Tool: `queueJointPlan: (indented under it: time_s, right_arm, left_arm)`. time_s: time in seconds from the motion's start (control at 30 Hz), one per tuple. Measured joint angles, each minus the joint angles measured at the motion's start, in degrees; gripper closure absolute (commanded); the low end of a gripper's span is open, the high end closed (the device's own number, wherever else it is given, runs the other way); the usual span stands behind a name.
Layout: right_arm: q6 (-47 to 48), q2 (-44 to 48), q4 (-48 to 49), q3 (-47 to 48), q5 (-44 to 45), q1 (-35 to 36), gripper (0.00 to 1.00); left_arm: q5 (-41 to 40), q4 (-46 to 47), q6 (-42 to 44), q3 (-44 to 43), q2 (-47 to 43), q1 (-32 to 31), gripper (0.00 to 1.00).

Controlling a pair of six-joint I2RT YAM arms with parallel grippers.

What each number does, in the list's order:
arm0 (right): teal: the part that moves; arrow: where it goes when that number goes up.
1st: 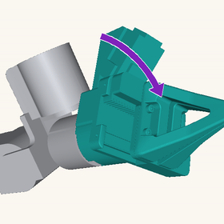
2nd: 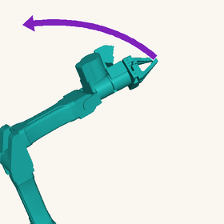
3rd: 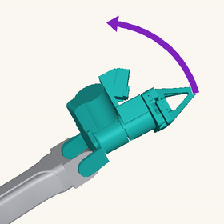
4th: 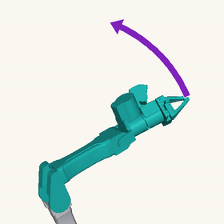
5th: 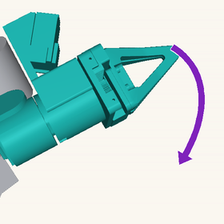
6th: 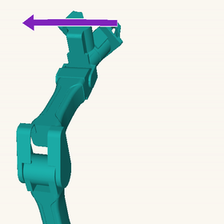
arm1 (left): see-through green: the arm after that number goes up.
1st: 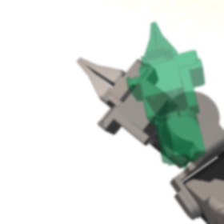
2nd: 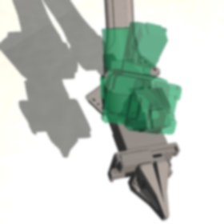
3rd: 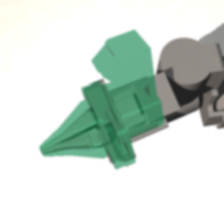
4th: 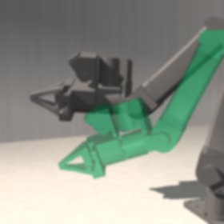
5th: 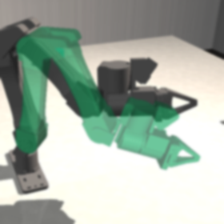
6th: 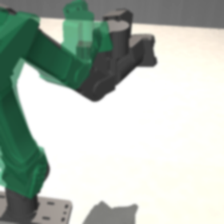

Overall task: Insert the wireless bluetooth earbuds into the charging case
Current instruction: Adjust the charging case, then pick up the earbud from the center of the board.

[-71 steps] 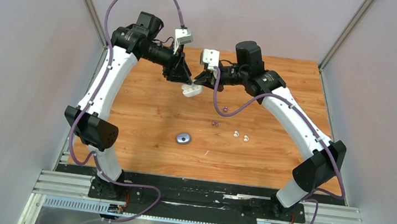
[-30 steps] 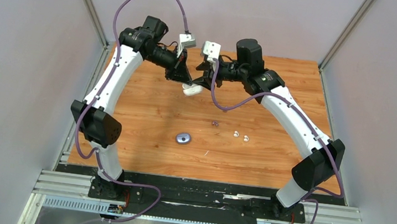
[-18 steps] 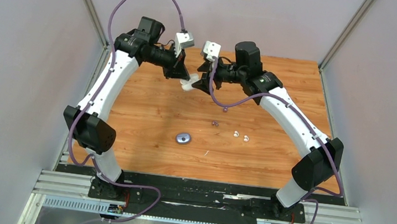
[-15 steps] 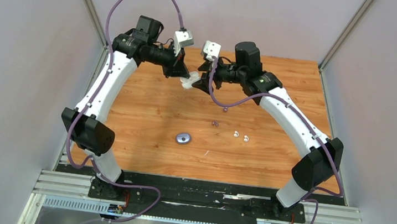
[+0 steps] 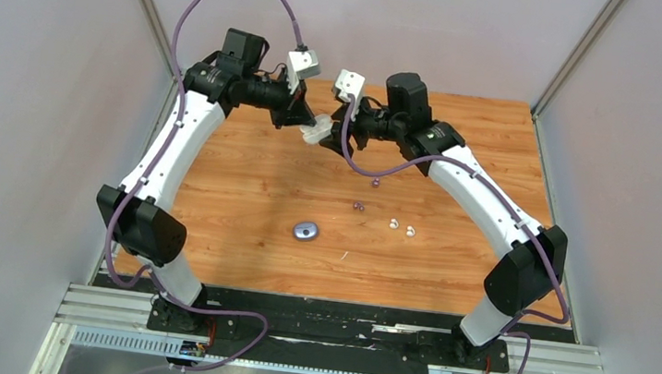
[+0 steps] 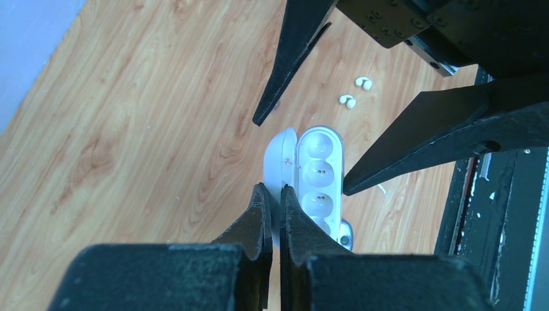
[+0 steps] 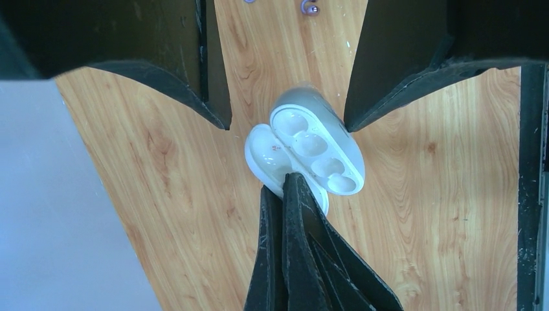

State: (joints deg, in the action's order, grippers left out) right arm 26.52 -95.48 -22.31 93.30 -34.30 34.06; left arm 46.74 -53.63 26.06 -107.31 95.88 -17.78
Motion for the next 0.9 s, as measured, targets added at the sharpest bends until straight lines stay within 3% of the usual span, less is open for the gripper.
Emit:
queueJointPlan:
  time_s: [0.3, 0.47, 0.73, 0.9]
  right_arm:
    - [-0.3, -0.1, 1.2, -3.5, 0.8, -1.0, 0.29]
    - [-0.9, 0.3, 1.2, -5.1, -1.7, -2.7, 0.26]
    - [-8.1, 7.9, -2.8, -16.9, -4.0, -12.5, 0.42]
    - [-14.8, 11.4, -6.2, -28.6, 1.6, -19.4, 0.45]
  left_arm:
    - [-1.6, 4.0, -0.4, 3.8, -4.0, -0.2, 1.0]
    - [-7.7, 6.8, 0.8, 8.2, -7.0, -1.0, 1.0]
    - [-21.5, 11.8, 7.1, 18.1, -13.3, -5.5, 1.0]
    - [-27.8, 14.7, 11.5, 23.9, -18.2, -8.4, 1.0]
